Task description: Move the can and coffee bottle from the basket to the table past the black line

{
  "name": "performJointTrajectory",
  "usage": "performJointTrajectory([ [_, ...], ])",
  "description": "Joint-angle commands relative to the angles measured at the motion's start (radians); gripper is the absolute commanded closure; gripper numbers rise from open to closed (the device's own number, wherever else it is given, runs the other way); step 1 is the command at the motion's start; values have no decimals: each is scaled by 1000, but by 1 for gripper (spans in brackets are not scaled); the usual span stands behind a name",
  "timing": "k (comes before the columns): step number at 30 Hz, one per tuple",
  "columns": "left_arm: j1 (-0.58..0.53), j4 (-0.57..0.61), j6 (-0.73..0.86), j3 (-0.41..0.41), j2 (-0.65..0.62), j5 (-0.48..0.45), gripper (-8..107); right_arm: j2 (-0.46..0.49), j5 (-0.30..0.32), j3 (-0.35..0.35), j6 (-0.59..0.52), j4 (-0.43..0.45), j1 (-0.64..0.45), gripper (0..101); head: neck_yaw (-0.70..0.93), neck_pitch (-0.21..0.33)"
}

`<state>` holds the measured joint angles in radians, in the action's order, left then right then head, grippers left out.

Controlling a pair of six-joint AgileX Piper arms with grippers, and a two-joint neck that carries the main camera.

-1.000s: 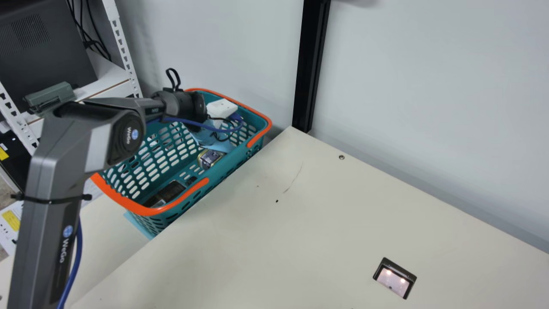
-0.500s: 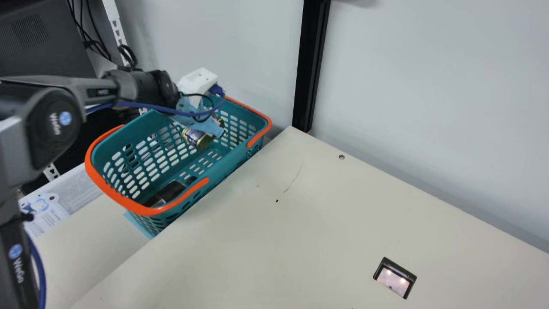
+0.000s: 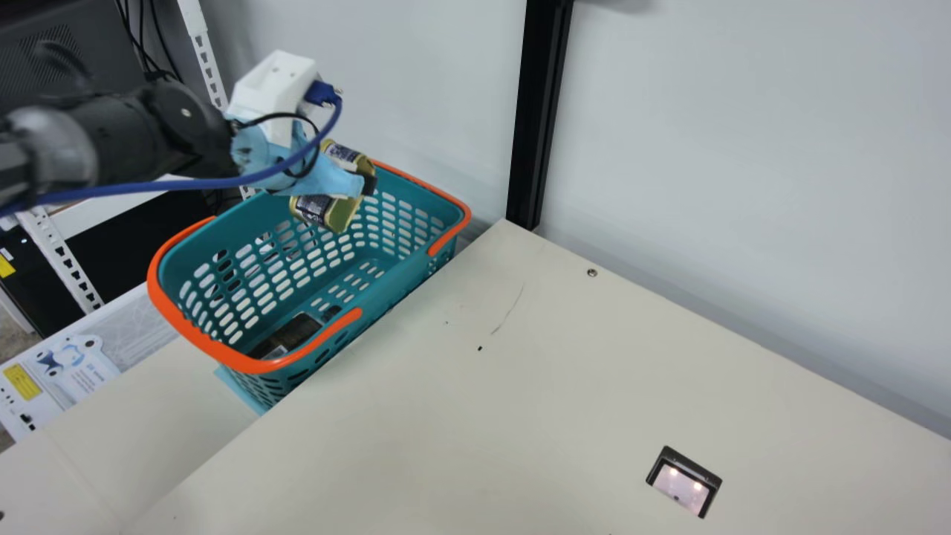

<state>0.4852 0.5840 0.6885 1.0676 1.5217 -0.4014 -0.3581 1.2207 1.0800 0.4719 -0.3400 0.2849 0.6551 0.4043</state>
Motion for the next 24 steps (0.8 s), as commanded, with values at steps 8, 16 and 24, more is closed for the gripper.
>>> performJointTrajectory([
  [8, -1, 93, -178, -58, -306, -164, 89, 0, 0, 0, 0, 0, 0, 0, 15, 29],
  [16, -4, 180, -360, -70, -463, -332, 89, 0, 0, 0, 0, 0, 0, 0, 15, 29],
  [24, -4, 300, -551, -95, -598, -481, 89, 0, 0, 0, 0, 0, 0, 0, 15, 29],
])
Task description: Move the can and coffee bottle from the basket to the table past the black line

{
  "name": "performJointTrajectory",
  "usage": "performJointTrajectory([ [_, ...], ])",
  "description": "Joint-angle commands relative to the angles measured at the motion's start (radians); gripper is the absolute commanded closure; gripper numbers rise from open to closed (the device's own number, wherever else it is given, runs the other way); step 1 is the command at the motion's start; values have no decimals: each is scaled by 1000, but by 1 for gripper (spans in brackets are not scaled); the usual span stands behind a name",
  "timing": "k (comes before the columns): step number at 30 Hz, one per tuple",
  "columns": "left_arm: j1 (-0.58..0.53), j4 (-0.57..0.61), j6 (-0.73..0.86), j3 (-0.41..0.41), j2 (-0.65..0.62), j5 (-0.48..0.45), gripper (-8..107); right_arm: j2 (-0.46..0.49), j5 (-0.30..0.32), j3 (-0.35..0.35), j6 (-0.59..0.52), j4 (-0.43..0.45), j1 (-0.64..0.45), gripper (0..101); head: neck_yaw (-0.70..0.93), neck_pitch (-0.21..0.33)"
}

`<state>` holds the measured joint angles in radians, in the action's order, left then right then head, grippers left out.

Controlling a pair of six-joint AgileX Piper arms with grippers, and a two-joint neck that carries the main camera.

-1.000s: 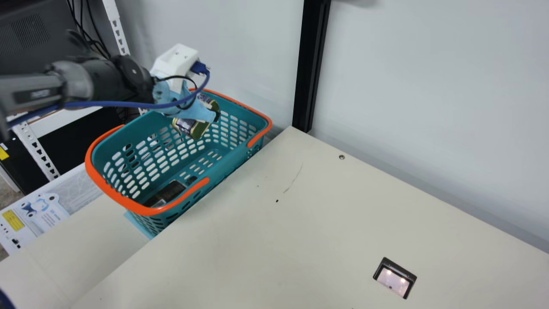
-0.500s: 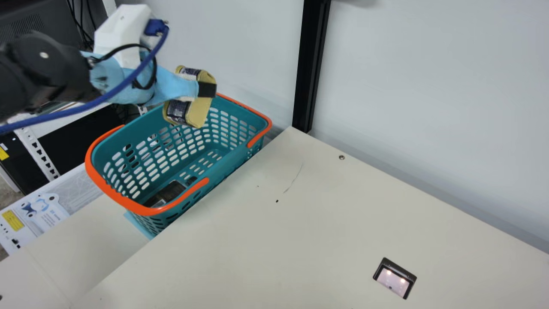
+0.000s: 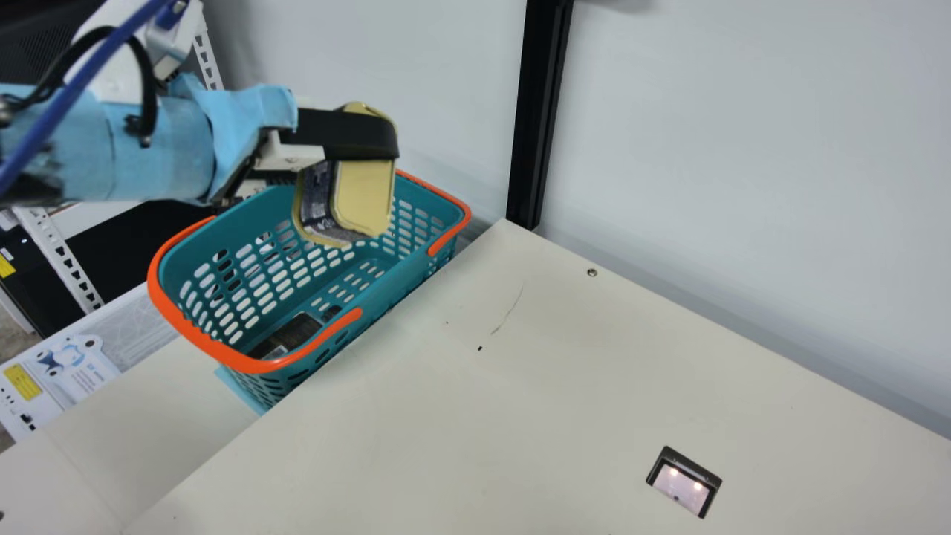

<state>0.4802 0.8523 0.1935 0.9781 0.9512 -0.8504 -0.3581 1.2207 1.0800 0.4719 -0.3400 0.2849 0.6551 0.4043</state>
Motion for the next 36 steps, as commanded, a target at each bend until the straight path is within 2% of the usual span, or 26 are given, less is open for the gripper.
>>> performJointTrajectory([
  [1, 2, 48, -81, -10, -43, -46, 89, 0, 0, 0, 0, 0, 0, 0, 15, 29],
  [10, 7, 200, -299, -49, -148, -143, 89, 0, 0, 0, 0, 0, 0, 0, 15, 29],
  [20, -7, 345, -528, -87, -191, -198, 89, 0, 0, 0, 0, 0, 0, 0, 15, 29],
  [36, -105, 457, -862, -149, -215, -219, 89, 0, 0, 0, 0, 0, 0, 0, 15, 29],
])
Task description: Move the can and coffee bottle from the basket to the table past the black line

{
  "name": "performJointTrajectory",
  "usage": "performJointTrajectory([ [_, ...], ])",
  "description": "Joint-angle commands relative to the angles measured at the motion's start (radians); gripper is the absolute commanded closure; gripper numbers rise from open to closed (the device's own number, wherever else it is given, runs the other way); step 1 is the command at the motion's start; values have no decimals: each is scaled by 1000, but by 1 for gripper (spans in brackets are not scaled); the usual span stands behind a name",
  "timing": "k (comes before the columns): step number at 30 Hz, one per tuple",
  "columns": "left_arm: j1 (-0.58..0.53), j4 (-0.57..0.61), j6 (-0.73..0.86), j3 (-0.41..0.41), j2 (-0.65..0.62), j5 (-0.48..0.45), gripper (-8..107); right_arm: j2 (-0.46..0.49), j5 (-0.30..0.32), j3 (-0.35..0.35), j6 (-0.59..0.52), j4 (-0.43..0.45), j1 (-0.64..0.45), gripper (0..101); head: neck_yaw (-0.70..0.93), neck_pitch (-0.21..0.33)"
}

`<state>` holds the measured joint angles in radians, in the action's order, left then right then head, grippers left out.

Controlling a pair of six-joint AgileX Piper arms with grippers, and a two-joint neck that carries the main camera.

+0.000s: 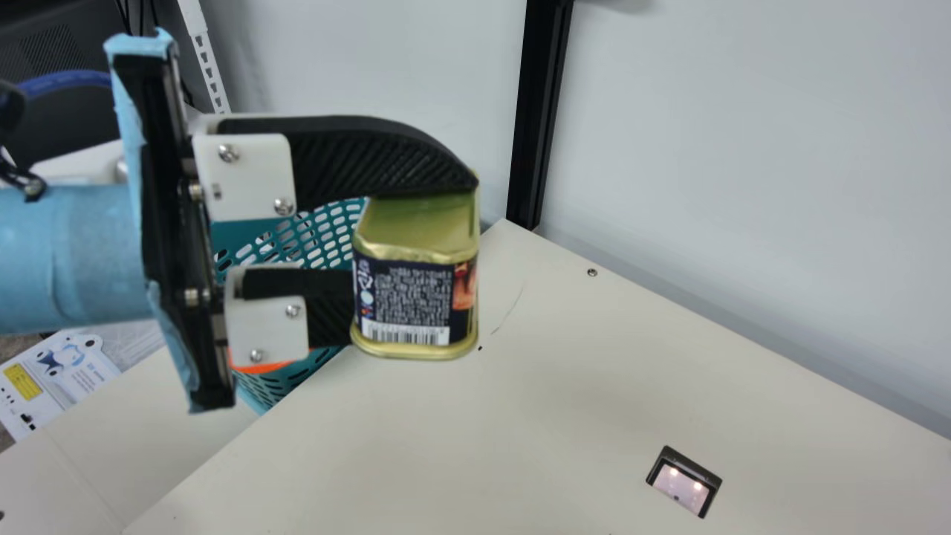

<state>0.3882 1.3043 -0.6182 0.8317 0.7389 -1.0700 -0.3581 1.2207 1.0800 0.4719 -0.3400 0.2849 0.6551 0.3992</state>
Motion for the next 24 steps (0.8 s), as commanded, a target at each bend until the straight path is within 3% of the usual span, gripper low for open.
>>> performJointTrajectory([
  [1, -22, 7, -73, -5, -4, 1, 89, 0, 0, 0, 0, 0, 0, 0, 15, 34],
  [11, -132, -5, -302, -8, -17, 25, 89, 0, 0, 0, 0, 0, 0, 0, 15, 34],
  [24, -254, -123, -518, 36, -18, 56, 89, 0, 0, 0, 0, 0, 0, 0, 15, 34],
])
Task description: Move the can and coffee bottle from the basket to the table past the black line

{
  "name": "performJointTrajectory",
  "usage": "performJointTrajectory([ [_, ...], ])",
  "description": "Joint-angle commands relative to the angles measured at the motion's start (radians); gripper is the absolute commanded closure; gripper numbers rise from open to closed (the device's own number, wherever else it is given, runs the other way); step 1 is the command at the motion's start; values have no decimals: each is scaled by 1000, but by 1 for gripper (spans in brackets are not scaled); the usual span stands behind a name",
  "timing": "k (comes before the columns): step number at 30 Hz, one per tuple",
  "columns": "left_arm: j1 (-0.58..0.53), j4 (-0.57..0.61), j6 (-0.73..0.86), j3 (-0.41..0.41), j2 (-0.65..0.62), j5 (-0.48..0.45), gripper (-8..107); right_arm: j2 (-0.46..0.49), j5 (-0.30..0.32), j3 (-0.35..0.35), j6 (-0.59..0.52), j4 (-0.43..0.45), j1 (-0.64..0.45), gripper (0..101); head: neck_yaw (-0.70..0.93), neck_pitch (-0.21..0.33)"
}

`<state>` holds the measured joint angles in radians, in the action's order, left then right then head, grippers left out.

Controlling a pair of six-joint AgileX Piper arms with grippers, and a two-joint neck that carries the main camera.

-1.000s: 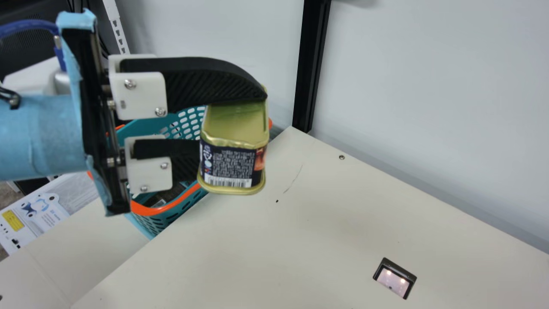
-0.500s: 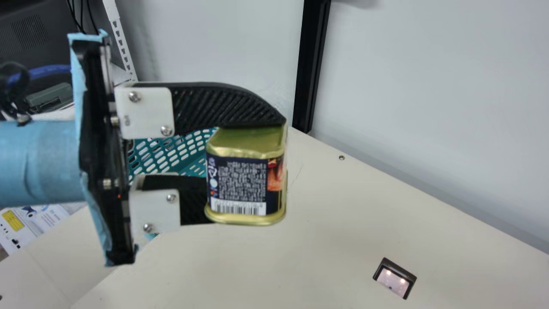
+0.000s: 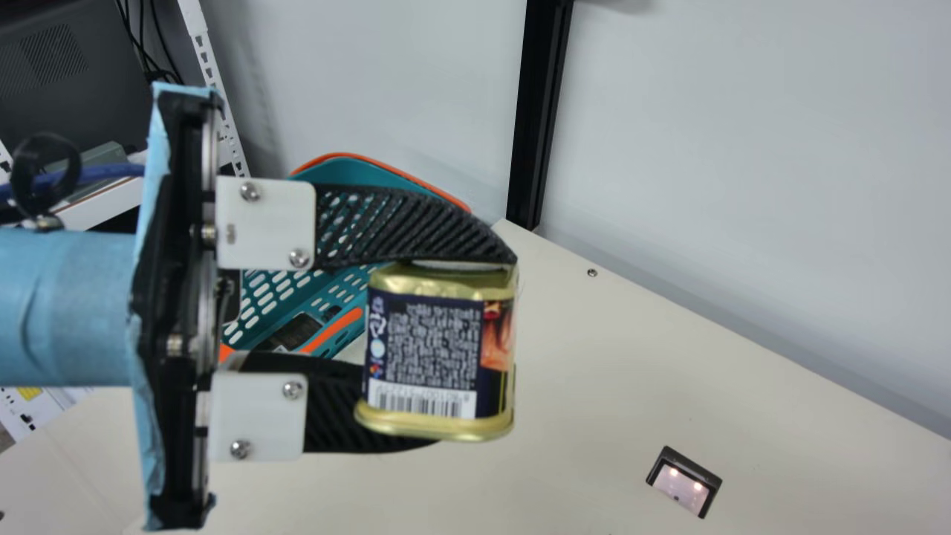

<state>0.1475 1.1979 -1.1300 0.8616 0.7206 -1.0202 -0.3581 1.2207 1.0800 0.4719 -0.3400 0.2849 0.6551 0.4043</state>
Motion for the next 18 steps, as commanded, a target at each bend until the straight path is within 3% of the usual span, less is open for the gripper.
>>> performJointTrajectory([
  [1, 0, 0, 0, 0, 0, 0, 89, 0, 0, 0, 0, 0, 0, 0, 15, 29],
  [18, -13, -5, -6, 6, 0, 5, 89, 0, 0, 0, 0, 0, 0, 0, 15, 29],
])
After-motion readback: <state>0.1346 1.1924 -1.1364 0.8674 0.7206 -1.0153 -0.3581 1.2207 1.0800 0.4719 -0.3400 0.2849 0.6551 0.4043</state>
